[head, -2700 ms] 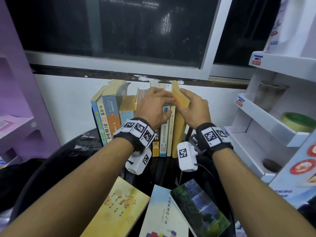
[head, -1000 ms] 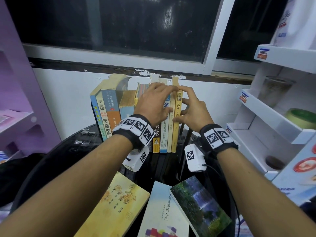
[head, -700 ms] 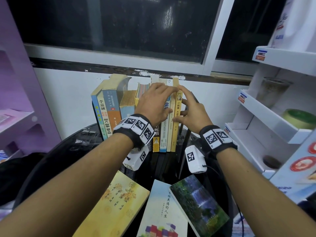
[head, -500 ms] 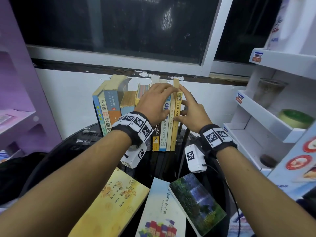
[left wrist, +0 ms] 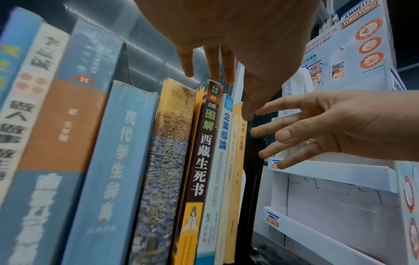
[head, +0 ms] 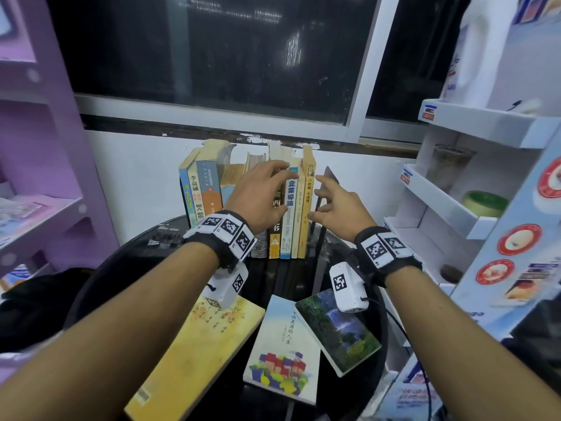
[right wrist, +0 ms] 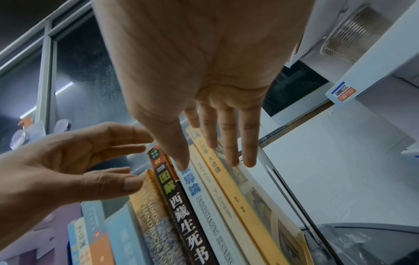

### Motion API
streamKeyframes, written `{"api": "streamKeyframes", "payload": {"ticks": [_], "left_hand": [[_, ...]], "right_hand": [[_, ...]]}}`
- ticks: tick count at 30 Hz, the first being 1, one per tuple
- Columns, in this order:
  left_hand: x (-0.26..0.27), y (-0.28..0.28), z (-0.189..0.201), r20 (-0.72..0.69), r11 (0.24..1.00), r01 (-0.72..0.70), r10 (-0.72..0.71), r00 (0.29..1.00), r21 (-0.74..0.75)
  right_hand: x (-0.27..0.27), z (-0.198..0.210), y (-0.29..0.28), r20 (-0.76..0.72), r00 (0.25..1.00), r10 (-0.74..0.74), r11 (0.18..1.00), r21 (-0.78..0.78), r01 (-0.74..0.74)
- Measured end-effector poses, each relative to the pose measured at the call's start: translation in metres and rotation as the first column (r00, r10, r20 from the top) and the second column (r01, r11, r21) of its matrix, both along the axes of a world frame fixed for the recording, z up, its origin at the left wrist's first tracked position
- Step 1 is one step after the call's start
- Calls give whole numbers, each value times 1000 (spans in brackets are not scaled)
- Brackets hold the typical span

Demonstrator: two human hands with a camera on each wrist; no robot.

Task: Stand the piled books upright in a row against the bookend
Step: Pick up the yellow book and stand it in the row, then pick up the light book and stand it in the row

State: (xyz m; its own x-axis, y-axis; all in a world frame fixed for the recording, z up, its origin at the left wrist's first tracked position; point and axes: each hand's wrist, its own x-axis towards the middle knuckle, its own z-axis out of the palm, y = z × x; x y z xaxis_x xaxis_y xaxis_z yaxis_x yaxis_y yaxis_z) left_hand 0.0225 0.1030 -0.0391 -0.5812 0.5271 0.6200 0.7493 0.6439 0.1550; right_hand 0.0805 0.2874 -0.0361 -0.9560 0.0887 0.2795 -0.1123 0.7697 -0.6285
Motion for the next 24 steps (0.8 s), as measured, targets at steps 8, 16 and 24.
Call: {"api": "streamKeyframes", "payload": {"ticks": [8,16,24], "left_hand": [[37,-18,-38,242,991,4,28,970,-131],[62,-25,-74,600,922,149,103,794,-356],[70,-18,-93,676,844,257,158,720,-471]], "right_hand": [[35,-27,-18,172,985,19,997,74,-32],[56,-59,-30,286,958,19,978,194,-77],[62,-79,-37,414,910,39,953,258,-159]]}}
